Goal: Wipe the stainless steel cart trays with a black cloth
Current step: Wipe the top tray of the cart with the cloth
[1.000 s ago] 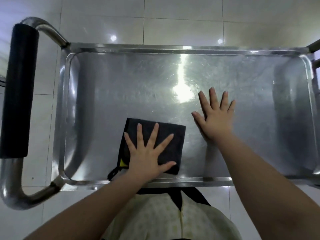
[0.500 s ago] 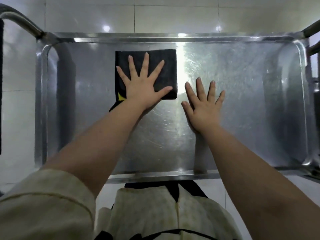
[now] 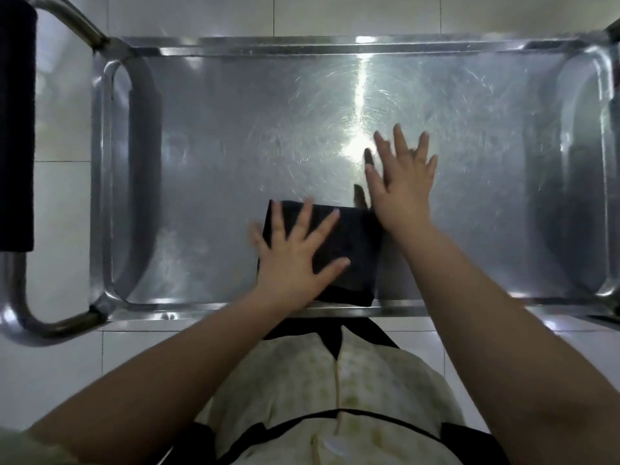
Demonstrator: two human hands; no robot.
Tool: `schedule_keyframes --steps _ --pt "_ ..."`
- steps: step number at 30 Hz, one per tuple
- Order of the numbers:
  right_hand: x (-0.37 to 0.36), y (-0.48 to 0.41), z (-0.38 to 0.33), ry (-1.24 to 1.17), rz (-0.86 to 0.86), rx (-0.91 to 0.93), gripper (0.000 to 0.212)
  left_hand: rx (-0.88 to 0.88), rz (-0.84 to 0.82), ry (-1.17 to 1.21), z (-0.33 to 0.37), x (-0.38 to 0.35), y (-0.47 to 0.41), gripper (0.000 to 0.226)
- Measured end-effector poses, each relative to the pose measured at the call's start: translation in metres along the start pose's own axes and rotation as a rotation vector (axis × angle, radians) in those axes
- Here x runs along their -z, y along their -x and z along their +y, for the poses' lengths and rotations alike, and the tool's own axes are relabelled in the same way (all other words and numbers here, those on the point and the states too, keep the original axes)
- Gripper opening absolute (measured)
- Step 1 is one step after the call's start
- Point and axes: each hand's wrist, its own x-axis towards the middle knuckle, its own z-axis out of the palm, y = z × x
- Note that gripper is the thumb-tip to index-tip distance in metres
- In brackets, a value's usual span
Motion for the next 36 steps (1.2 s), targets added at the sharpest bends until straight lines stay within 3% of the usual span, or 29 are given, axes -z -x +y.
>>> schedule_keyframes --steps 3,6,11,16,19,24,28,33,36 --pt "-0.024 0.052 -0.042 0.143 -0.041 0.221 0.054 0.11 0.149 -0.022 -0.048 0.031 -0.024 0.064" --pt "-0.054 0.094 -0.059 0.358 -0.203 0.369 0.06 0.166 0.125 -0.073 -0.08 0.045 -0.054 0.061" --pt "-0.029 0.1 0.019 0.413 -0.201 0.393 0.062 0.156 0.022 -0.157 -0.092 0.035 -0.069 0.059" --pt "0.015 0.101 0.095 0.484 -0.203 0.375 0.061 0.157 0.041 -0.184 -0.083 0.029 -0.068 0.059" --pt "0.006 0.102 0.066 0.49 -0.206 0.388 0.063 0.167 0.045 -0.182 -0.08 0.028 -0.068 0.059" --pt "-0.049 0.105 -0.031 0.464 -0.269 0.606 0.076 0.144 0.055 -0.162 -0.086 0.029 -0.065 0.059" --pt "-0.056 0.109 -0.043 0.396 -0.246 0.615 0.075 0.123 0.037 -0.135 -0.09 0.032 -0.067 0.06" --pt "-0.001 0.107 0.062 0.452 -0.166 0.424 0.073 0.129 0.013 -0.119 -0.084 0.034 -0.068 0.06" --pt "0.03 0.107 0.109 0.51 -0.202 0.365 0.073 0.088 0.042 -0.097 -0.068 0.037 -0.076 0.057"
